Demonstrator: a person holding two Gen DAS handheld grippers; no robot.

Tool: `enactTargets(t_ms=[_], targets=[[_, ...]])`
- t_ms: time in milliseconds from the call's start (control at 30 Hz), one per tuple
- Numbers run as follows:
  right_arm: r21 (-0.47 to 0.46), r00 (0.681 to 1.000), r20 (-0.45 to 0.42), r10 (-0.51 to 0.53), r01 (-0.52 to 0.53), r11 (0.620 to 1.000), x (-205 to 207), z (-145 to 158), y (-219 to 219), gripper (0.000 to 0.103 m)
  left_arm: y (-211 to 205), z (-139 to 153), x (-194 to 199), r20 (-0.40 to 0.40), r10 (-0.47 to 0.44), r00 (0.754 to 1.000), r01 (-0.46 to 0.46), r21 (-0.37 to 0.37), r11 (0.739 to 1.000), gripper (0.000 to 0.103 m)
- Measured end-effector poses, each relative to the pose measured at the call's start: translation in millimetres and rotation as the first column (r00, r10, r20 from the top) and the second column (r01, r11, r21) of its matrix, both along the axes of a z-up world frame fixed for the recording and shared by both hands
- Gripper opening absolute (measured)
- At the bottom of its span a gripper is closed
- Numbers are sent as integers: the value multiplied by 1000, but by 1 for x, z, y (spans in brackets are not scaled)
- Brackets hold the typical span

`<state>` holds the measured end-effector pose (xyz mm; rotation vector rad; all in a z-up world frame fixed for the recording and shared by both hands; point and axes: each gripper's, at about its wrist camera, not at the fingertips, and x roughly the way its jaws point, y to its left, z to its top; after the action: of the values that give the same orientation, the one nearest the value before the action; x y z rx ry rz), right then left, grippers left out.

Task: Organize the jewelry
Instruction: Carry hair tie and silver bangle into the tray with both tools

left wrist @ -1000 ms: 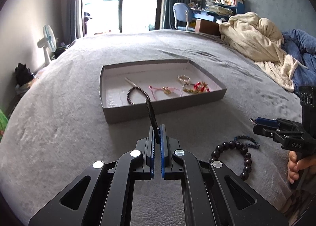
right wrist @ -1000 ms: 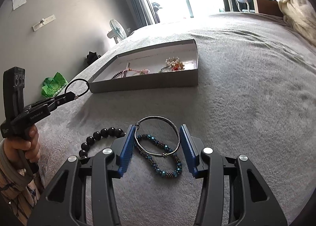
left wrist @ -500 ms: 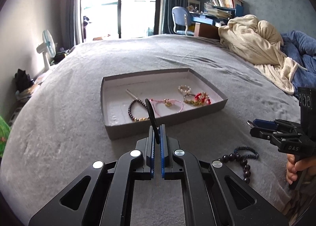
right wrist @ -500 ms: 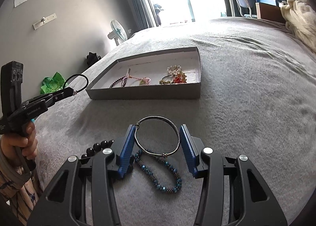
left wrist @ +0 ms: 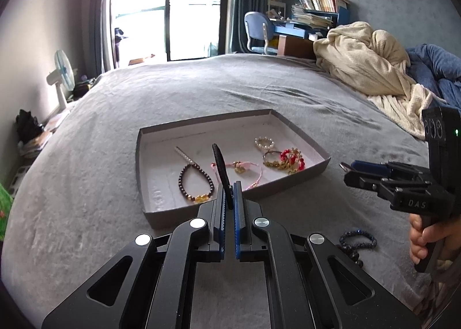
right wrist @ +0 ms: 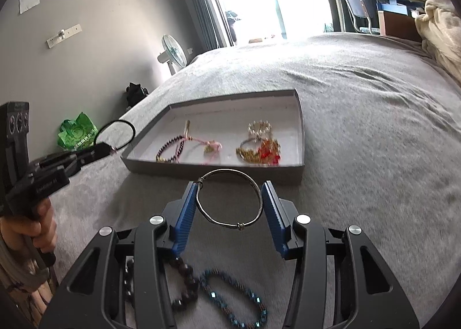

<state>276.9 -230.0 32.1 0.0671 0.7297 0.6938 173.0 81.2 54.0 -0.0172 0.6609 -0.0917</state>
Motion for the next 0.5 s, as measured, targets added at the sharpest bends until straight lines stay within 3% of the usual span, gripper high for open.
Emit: enactTargets(t_ms=[500], targets=[[-24, 999, 26, 46, -46, 999, 52, 23, 37, 46, 18, -6, 37, -44, 23, 999, -24, -32, 999, 5]])
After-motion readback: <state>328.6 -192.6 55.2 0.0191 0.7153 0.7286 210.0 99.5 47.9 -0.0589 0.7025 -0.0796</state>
